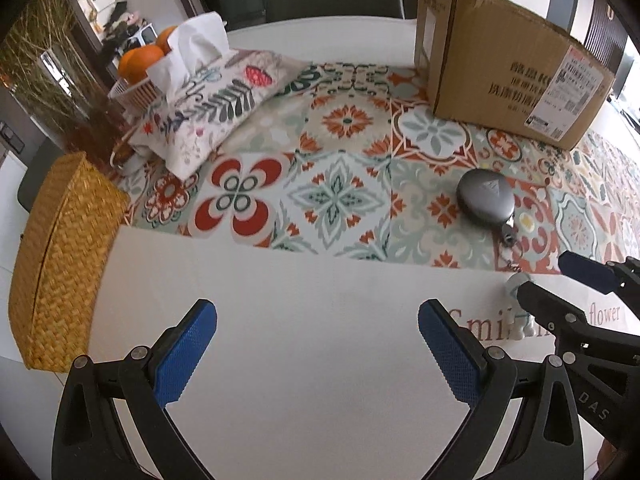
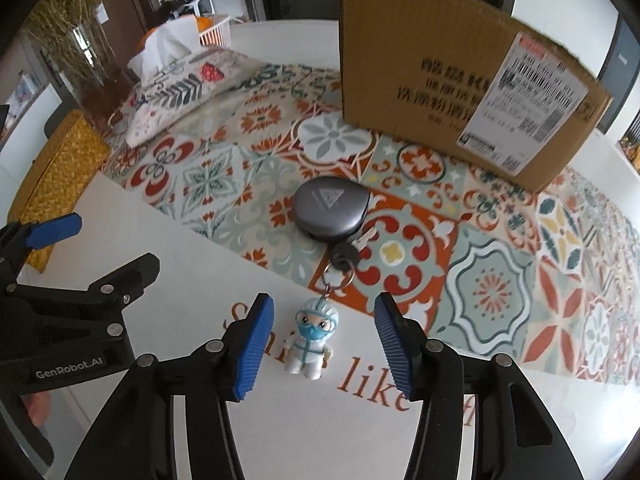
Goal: Organize rigid objects
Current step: 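Withdraw both tools from the box toward the grey case and figurine, then grasp the blue-masked figurine keychain with the right tool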
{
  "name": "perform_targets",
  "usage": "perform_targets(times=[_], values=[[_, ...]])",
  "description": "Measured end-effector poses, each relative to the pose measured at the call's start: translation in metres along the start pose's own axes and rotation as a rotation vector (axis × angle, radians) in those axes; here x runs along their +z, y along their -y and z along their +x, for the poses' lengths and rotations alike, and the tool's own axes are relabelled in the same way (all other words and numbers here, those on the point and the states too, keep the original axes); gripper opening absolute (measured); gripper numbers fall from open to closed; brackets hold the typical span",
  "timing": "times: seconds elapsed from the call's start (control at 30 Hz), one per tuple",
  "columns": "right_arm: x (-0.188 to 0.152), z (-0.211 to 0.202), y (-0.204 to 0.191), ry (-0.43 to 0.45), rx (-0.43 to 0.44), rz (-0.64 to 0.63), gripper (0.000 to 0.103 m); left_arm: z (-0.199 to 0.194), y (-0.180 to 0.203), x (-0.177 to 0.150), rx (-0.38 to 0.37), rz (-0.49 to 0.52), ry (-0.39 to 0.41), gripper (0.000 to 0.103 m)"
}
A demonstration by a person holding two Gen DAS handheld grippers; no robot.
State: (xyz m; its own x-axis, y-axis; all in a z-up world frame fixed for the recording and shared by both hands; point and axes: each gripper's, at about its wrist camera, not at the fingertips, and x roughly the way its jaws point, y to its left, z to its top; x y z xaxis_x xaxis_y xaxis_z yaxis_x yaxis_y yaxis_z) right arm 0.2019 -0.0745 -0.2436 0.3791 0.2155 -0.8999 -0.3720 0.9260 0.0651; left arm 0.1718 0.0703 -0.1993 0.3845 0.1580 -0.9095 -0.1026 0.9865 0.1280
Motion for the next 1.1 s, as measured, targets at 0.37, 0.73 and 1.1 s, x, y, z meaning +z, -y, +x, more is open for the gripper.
perform_targets(times=[0.37, 0.73, 1.1], values=[[-0.006, 0.029, -0.001, -0.08, 0.036, 0.024, 0.043, 0.014, -0.005, -0.006, 0.002, -0.021, -0.035, 0.102], [-0.005, 0.036, 0.002, -0.1, 0.049, 0.037, 0.028, 0.017, -0.002, -0.003, -0.006, -0.016, -0.038, 0.102], [0.0, 0.012, 0.012, -0.038, 0.062, 0.065, 0.028, 0.004, 0.015, 0.013, -0.055, 0.021, 0.003, 0.102]])
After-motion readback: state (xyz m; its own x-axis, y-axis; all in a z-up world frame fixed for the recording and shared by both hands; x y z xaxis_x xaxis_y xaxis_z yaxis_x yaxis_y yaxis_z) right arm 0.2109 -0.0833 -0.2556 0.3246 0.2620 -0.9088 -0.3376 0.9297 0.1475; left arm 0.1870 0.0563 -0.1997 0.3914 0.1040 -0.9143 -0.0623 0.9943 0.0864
